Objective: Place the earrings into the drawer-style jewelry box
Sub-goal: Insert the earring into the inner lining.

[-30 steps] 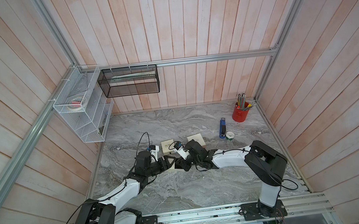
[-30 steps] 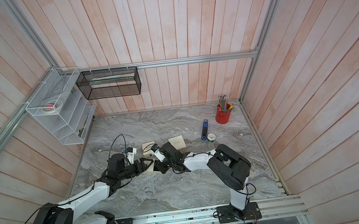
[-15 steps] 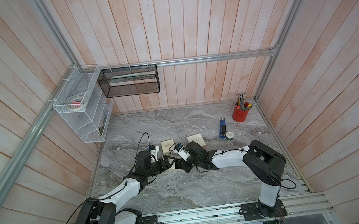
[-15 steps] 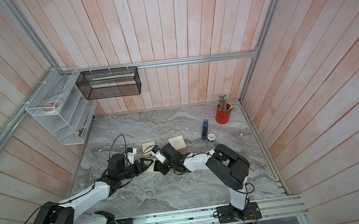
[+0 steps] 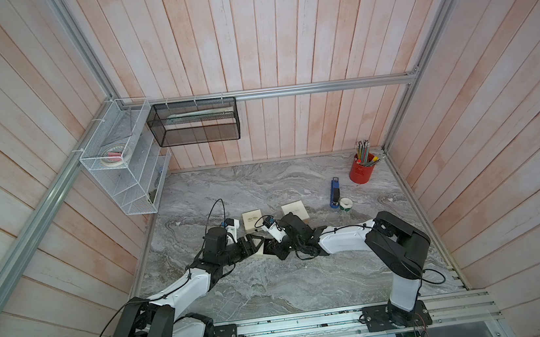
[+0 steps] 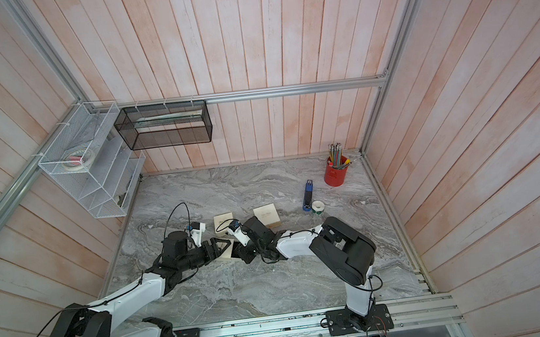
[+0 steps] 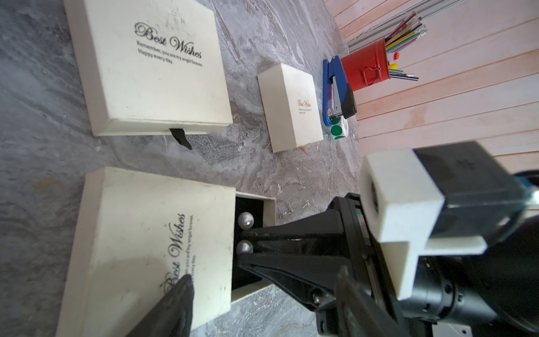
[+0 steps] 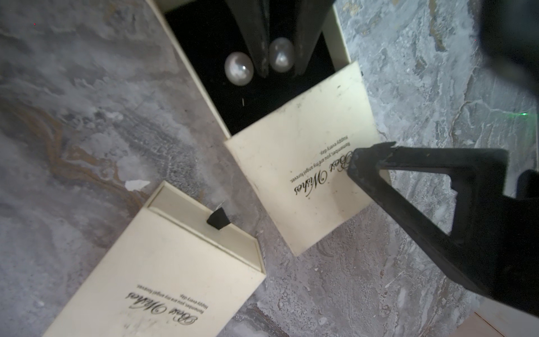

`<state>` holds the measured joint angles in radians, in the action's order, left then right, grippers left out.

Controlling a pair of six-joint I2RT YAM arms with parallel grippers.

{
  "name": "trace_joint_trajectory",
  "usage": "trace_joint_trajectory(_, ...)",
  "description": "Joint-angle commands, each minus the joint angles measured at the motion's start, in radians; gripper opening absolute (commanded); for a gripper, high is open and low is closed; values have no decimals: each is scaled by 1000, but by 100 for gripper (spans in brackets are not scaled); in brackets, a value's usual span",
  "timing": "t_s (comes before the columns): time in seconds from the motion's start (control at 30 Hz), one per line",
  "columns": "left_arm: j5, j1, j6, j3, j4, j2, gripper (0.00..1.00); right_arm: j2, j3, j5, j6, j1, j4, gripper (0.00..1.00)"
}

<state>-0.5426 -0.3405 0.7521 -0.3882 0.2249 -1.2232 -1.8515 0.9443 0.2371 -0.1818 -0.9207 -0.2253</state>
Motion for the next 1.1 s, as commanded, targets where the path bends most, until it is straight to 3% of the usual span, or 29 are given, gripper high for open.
trace_joint_trajectory(0.0,-3,4,-23,-34,4,-20,77,-8,-17,2,2,-6,59,0)
trace_joint_trajectory(1.07,2,4,-2,4,44,8,77,34,22,40,-8,-6,-1,0)
